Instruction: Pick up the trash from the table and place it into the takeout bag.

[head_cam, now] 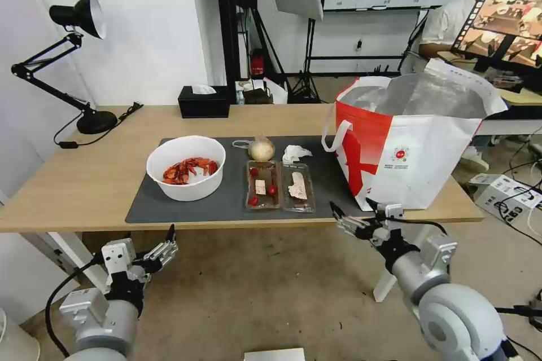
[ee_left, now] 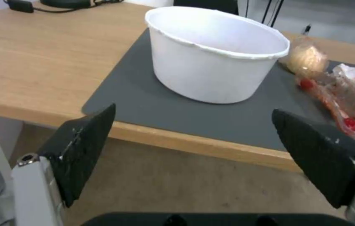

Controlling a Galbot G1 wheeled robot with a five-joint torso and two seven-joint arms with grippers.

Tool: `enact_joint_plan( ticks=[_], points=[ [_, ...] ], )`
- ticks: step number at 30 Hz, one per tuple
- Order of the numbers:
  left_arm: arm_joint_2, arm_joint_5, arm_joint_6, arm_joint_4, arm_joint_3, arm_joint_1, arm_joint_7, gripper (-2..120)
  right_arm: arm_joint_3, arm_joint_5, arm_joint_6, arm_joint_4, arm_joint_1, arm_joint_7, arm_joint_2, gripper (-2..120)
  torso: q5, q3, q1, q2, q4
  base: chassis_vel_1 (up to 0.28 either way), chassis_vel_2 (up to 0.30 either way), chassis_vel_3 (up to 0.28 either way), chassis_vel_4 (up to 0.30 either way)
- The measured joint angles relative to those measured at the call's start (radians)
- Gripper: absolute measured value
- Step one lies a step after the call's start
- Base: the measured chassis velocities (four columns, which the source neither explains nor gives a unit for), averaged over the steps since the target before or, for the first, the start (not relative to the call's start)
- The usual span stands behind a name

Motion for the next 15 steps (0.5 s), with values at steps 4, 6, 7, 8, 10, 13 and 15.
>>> enact_joint_plan(
  ticks=[4, 6, 7, 8, 10, 13, 15],
  points=[
    [0.008, -0.031, -0.024, 0.000, -0.003, -0.004, 0.011, 100, -0.018, 0.275, 0.023, 0.020, 0.039, 0.122, 0.013, 100, 0.0000, 0.000, 0.000, 0.000, -0.0001, 0.000, 0.000, 0.000, 0.000],
    [0.009, -0.062, -0.041, 0.000, 0.002, -0.009, 0.015, 100, -0.026, 0.476, 0.057, 0.030, 0.060, 0.222, 0.029, 100, 0.0000, 0.000, 0.000, 0.000, -0.0001, 0.000, 0.000, 0.000, 0.000],
    [0.009, -0.062, -0.041, 0.000, 0.002, -0.009, 0.015, 100, -0.026, 0.476, 0.057, 0.030, 0.060, 0.222, 0.029, 100, 0.0000, 0.000, 0.000, 0.000, -0.0001, 0.000, 0.000, 0.000, 0.000],
    [0.009, -0.065, -0.046, 0.001, 0.004, -0.010, 0.017, 100, -0.027, 0.560, 0.070, 0.034, 0.069, 0.264, 0.038, 100, 0.0000, 0.000, 0.000, 0.000, -0.0001, 0.000, 0.000, 0.000, 0.000],
    [0.008, -0.067, -0.053, 0.003, 0.007, -0.011, 0.020, 100, -0.034, 0.716, 0.104, 0.038, 0.085, 0.335, 0.061, 100, -0.0001, 0.000, 0.000, 0.000, -0.0001, 0.000, 0.000, 0.000, 0.000],
    [0.008, -0.067, -0.060, 0.005, 0.007, -0.011, 0.024, 100, -0.054, 0.791, 0.138, 0.037, 0.095, 0.362, 0.083, 100, -0.0001, 0.000, 0.000, 0.000, -0.0001, 0.000, 0.000, 0.000, 0.000],
    [0.007, -0.066, -0.066, 0.005, 0.006, -0.007, 0.026, 100, -0.096, 0.814, 0.181, 0.021, 0.100, 0.372, 0.116, 100, 0.0000, 0.000, 0.000, 0.000, -0.0001, 0.000, 0.000, 0.000, 0.000]
  ],
)
